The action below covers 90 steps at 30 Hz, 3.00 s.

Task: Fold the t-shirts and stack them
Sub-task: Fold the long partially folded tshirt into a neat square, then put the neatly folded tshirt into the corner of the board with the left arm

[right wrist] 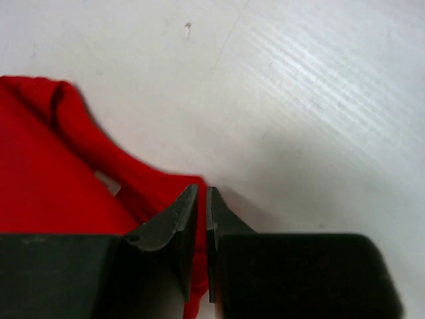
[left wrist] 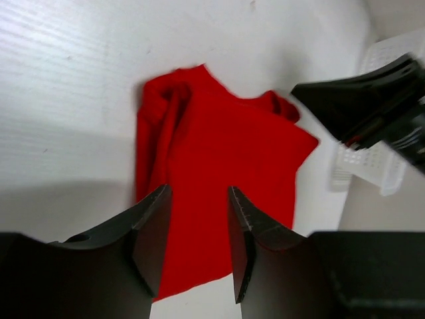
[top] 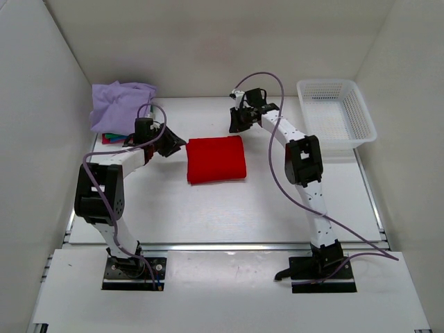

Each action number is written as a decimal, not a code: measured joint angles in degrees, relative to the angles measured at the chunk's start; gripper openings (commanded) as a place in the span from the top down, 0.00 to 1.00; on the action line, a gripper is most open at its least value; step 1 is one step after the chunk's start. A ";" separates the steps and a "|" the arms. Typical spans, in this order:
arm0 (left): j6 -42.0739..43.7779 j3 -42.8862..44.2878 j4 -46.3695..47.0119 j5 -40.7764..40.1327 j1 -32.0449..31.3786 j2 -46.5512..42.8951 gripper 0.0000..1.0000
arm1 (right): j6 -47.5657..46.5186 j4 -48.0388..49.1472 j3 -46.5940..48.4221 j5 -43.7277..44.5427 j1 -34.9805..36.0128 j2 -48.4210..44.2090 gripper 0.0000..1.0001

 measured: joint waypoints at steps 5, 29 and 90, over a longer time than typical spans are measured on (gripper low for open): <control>6.78 2.71 -9.60 -3.21 -1.73 0.00 0.42 | -1.11 -7.58 9.31 3.78 0.76 3.85 0.92; 24.06 26.91 -40.11 -23.80 -14.93 18.75 0.32 | -4.20 -13.00 3.65 11.04 -1.07 -31.10 0.82; 49.33 94.27 -54.71 -41.99 0.85 34.73 1.00 | 2.60 9.29 -47.25 1.99 -6.45 -61.48 0.83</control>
